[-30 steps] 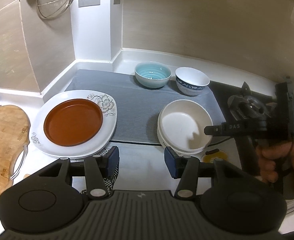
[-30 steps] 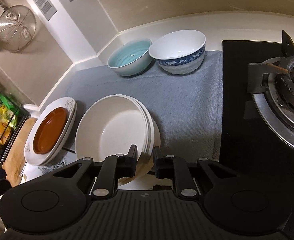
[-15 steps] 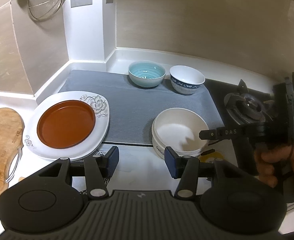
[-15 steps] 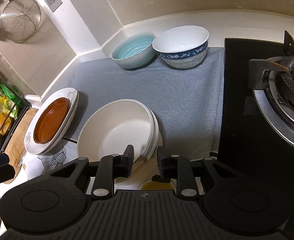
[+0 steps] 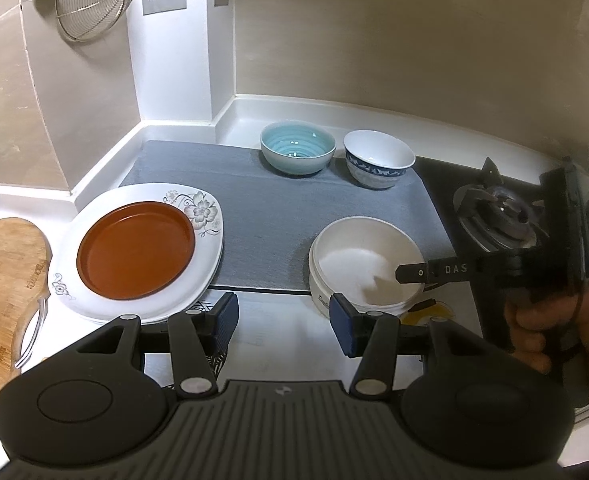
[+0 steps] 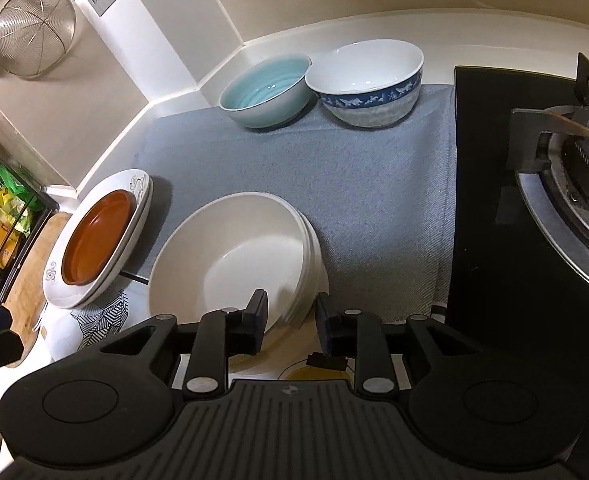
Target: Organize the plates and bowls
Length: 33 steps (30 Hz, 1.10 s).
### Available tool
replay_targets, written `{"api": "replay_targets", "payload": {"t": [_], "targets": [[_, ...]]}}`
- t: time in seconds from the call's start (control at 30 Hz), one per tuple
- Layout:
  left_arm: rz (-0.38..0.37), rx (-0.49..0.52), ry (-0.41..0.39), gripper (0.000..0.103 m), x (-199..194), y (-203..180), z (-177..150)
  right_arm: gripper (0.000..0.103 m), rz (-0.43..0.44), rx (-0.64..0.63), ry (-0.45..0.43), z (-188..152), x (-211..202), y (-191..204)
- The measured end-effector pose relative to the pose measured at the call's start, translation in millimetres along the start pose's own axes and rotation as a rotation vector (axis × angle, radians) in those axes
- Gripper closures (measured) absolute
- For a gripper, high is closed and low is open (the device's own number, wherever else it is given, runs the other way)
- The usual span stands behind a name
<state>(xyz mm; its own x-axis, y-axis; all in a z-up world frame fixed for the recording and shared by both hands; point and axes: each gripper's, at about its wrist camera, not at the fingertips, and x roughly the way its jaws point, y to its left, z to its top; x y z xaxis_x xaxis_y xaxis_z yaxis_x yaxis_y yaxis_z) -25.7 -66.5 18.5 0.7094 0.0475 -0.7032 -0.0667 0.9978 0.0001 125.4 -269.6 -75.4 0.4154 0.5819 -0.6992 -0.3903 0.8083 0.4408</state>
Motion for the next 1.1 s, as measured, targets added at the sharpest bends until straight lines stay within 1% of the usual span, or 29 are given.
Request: {"api": "replay_targets", "payload": {"t": [0.33,0.6,0.77,0.87,0.97,1.1], "targets": [[-0.022,0.017,0.003,0.047,8.1,-4.3,4.1,0.078,0.005,-0.023,0.013,-6.1,-3.8,5.2],[-0.032,0.031,0.003,0.047,12.7,-8.1,7.5,0.078,0.006,-0.009,0.016,-5.8,-0.3,9.5],[-0.032,0.022,0.005,0.047,15.0,-4.3,7.6,0.077,-0.002,0.001,0.023,-4.6,2.5,8.3],[-0.038,0.014,0.003,0.047,16.1,-1.1,7.4,0.075,-0.009,0.007,0.024,-4.9,1.9,7.8],[-0.047,0.0,-0.001,0.047,19.3,6.4,9.4,0.07,-0.03,0.005,0.022,-5.7,0.1,8.4],[-0.073,-0.013,-0.015,0.047,27.4,16.9,17.6,0.07,-0.06,0.0,0.003,-3.1,-4.3,10.3]]}}
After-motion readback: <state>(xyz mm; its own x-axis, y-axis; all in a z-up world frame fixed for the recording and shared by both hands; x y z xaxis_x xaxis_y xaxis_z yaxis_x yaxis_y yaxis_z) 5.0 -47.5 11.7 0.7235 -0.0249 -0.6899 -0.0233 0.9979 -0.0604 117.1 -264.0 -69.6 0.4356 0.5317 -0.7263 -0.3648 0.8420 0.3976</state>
